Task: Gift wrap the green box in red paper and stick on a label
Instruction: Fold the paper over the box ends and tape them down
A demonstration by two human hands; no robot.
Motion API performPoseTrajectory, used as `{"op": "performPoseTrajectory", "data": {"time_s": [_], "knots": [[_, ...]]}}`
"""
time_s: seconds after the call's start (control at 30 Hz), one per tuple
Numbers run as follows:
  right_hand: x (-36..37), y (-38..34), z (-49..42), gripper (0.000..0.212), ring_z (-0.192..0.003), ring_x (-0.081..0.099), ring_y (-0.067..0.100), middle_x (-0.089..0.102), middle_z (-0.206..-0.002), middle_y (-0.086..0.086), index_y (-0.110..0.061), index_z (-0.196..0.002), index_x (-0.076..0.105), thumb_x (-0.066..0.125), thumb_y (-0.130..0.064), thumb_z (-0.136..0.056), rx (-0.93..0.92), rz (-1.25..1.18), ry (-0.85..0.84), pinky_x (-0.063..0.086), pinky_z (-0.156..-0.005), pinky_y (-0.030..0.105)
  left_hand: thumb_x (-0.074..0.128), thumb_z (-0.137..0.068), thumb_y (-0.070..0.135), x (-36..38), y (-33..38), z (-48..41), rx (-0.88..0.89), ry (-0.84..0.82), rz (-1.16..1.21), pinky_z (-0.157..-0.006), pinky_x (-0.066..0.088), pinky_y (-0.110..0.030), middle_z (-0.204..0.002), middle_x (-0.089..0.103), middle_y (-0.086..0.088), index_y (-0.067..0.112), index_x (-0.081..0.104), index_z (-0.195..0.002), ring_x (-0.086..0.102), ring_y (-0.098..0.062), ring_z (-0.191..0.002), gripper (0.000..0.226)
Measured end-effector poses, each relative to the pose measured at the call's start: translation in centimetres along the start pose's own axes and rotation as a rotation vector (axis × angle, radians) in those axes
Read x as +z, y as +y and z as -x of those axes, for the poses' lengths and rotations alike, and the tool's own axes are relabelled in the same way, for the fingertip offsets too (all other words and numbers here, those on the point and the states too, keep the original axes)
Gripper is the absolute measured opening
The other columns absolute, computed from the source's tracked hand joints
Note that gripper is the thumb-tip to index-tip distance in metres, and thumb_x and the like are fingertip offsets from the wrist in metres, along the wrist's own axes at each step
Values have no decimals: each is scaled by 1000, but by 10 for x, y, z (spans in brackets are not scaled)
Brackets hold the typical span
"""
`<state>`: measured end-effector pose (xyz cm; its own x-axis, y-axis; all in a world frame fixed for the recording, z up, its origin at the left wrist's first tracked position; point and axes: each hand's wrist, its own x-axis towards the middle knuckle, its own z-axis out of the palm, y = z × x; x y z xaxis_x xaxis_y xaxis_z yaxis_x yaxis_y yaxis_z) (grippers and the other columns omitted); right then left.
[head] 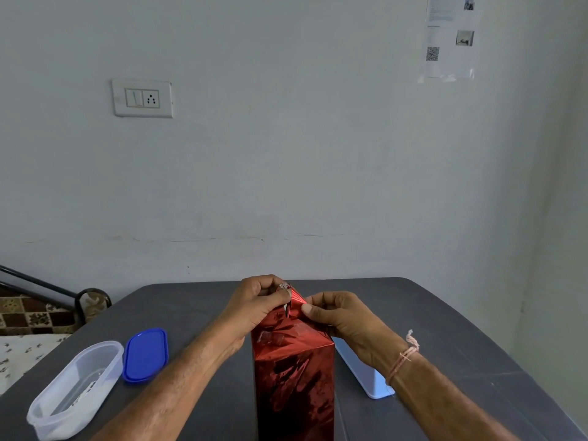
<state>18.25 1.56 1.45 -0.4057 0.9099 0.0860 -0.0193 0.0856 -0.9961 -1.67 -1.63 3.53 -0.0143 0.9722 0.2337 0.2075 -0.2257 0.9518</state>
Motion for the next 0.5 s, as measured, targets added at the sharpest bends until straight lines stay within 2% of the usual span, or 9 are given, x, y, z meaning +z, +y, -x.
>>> {"op": "performPoseTrajectory", "data": {"time_s": [0.07, 0.17, 0.27, 0.33, 0.5], "knots": [[3, -2, -2, 30, -87, 73, 19, 77, -103, 17, 2, -108, 75, 81, -18, -86, 4, 52, 13, 61, -85, 32, 74, -92, 13, 1, 0, 1, -3, -6, 9, -76, 59, -25, -91, 79, -8, 13, 78, -91, 74, -17, -83, 3], [9, -7, -4, 29, -73, 71, 11, 76, -84, 6, 3, -102, 74, 82, -19, -86, 7, 99, 45, 56, -65, 20, 74, -93, 18, 1, 4, 4, -10, -10, 34, -74, 58, -24, -93, 79, -8, 13, 78, -95, 75, -18, -85, 7], [13, -8, -3, 23, -69, 69, 11, 74, -80, 3, -1, -96, 74, 82, -20, -86, 7, 98, 66, 53, -60, 19, 68, -94, 41, -4, 5, 8, -76, -80, 116, -84, 60, -31, -103, 79, -8, 16, 77, -108, 77, -23, -94, 30], [14, -8, -2, 17, -68, 67, 11, 73, -78, 3, -5, -91, 73, 83, -19, -85, 6, 100, 78, 51, -58, 19, 66, -93, 47, -13, 1, 12, -123, -142, 121, -89, 57, -34, -107, 79, -8, 18, 75, -114, 76, -22, -97, 37], [15, -9, -1, 14, -62, 67, 8, 72, -74, 4, -4, -84, 72, 83, -13, -84, -21, 52, 95, 49, -53, 16, 78, -88, 19, -24, -9, 22, -197, -145, 58, -82, 54, -28, -106, 79, -10, 13, 75, -114, 76, -23, -98, 27]]}}
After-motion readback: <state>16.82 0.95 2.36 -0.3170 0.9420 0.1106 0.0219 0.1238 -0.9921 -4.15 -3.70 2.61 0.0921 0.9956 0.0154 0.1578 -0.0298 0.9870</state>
